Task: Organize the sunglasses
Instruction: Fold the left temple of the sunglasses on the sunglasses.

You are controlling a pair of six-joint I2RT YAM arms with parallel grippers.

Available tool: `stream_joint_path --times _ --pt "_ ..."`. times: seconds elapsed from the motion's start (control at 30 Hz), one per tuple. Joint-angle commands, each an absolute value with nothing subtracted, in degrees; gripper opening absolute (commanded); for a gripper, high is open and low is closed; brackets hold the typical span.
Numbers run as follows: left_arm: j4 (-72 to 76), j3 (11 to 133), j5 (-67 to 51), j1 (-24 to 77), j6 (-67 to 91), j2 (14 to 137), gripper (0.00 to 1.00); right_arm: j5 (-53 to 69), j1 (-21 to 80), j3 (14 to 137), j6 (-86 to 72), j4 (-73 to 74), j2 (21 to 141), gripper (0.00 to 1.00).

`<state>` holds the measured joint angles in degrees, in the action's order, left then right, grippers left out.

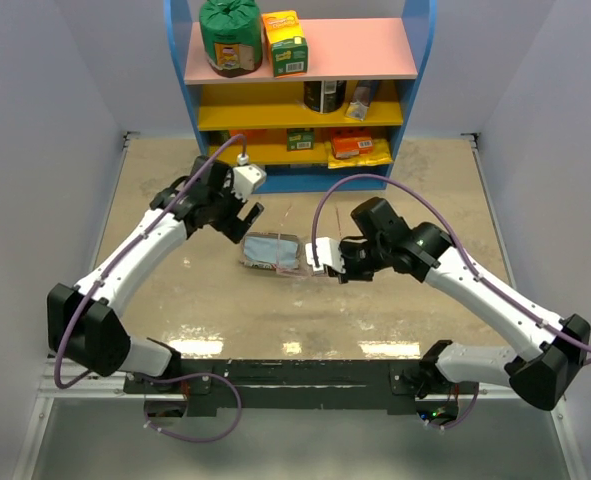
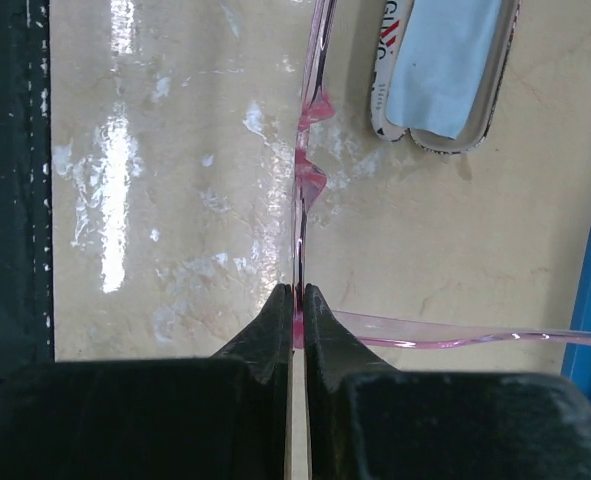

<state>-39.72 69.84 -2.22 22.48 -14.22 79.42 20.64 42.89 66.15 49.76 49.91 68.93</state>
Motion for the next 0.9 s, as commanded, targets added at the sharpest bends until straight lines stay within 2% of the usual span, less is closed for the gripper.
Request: stream_joint_path --times 0.0,0.2,0.53,0.87 --pt "-39.11 76.45 5.96 25.66 -16.52 84.62 1.0 26.36 43.07 66.36 52.91 53.0 64.88 0.0" --pt "-39.99 81.91 11.16 29.96 -16.88 90.16 1.0 27.95 43.07 65.04 52.56 51.68 62.49 0.0" --pt "-43.42 85.43 10.46 41.74 -16.88 90.62 1.0 22.69 43.07 64.95 50.54 47.55 63.72 0.0" --pt "-44.65 84.03 14.23 45.35 -17.23 92.28 1.0 22.41 42.98 66.7 46.06 40.44 67.76 0.0"
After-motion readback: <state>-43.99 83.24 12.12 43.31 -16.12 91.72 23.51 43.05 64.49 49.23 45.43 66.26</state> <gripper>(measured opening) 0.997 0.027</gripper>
